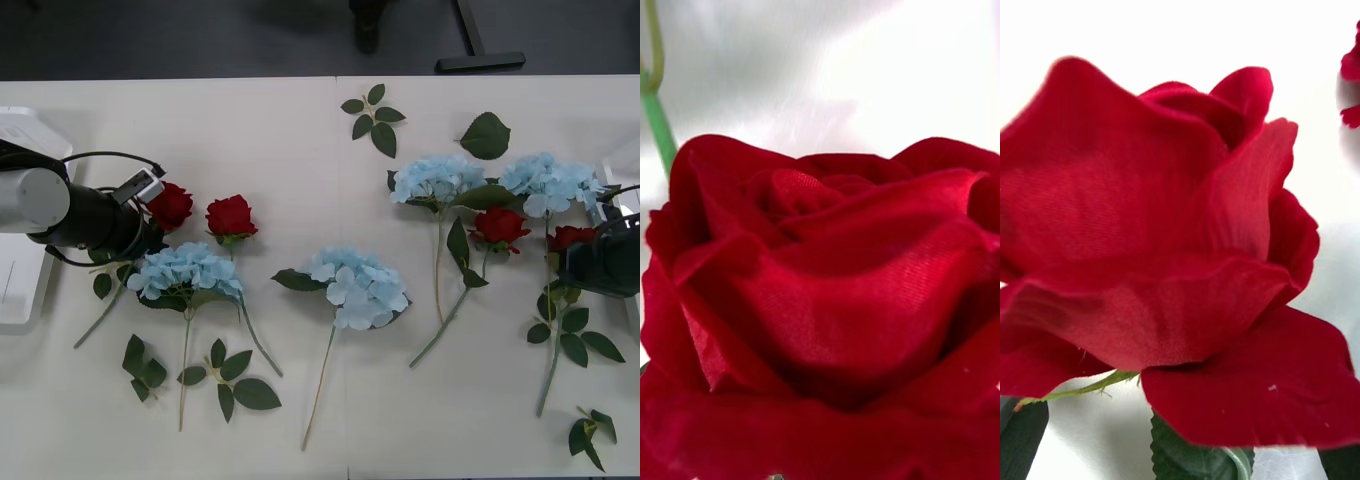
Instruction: Place the red flowers into the right box and the blue flowers into the left box. If a person shows an open palm, hand one flower to the person first, then continue sorting.
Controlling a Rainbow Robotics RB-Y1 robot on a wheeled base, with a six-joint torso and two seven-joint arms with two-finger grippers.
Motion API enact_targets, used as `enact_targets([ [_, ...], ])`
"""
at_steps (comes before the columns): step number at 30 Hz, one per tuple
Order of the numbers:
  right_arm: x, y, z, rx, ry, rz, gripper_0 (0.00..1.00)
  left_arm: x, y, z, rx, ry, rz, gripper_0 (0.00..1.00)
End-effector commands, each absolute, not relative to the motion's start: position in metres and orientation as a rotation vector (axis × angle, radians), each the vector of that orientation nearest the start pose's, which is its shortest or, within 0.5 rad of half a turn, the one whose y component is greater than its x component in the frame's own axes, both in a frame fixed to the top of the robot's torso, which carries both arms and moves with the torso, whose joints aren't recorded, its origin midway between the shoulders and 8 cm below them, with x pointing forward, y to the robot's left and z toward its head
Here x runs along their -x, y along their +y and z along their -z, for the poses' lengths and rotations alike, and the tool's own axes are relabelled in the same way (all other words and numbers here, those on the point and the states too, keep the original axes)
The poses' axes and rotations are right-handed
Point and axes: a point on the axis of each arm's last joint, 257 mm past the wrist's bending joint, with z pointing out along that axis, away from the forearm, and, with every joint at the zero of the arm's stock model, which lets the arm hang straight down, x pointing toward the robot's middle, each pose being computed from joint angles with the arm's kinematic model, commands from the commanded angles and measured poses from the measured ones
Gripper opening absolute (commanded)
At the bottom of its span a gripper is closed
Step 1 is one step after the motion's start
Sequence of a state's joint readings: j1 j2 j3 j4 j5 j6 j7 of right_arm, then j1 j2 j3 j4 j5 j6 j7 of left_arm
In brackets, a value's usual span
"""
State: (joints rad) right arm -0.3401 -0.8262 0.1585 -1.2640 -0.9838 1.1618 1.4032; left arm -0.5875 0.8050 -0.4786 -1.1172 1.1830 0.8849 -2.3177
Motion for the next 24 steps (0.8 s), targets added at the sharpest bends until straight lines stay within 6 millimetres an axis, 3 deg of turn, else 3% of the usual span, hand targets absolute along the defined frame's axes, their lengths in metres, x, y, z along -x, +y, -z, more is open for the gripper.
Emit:
enact_targets([
  [1, -0.487, -0.393, 0.301, -0.343, 2.692, -0.346, 0.0, -0.573, 0.297, 0.3, -1.08, 2.235, -0.026, 0.98],
  [2, -0.486, -0.394, 0.295, -0.347, 2.697, -0.362, 0.0, -0.573, 0.296, 0.3, -1.08, 2.234, -0.024, 0.89],
  [4, -0.487, -0.397, 0.279, -0.343, 2.7, -0.38, 0.0, -0.573, 0.297, 0.3, -1.081, 2.235, -0.029, 0.44],
  [6, -0.49, -0.403, 0.264, -0.329, 2.692, -0.372, 0.0, -0.573, 0.298, 0.3, -1.079, 2.237, -0.029, 0.12],
  [8, -0.494, -0.411, 0.248, -0.322, 2.676, -0.361, 0.0, -0.573, 0.298, 0.3, -1.077, 2.238, -0.029, 0.0],
  [13, -0.509, -0.437, 0.201, -0.325, 2.605, -0.317, 0.0, -0.573, 0.298, 0.3, -1.072, 2.241, -0.031, 0.0],
  [18, -0.525, -0.504, 0.142, -0.227, 2.531, 0.028, 0.0, -0.573, 0.299, 0.301, -1.071, 2.243, -0.03, 0.0],
  [22, -0.522, -0.557, 0.131, -0.094, 2.537, 0.331, 0.0, -0.574, 0.3, 0.301, -1.065, 2.243, -0.032, 0.0],
  [24, -0.52, -0.592, 0.128, -0.037, 2.521, 0.499, 0.0, -0.574, 0.3, 0.3, -1.06, 2.241, -0.033, 0.0],
])
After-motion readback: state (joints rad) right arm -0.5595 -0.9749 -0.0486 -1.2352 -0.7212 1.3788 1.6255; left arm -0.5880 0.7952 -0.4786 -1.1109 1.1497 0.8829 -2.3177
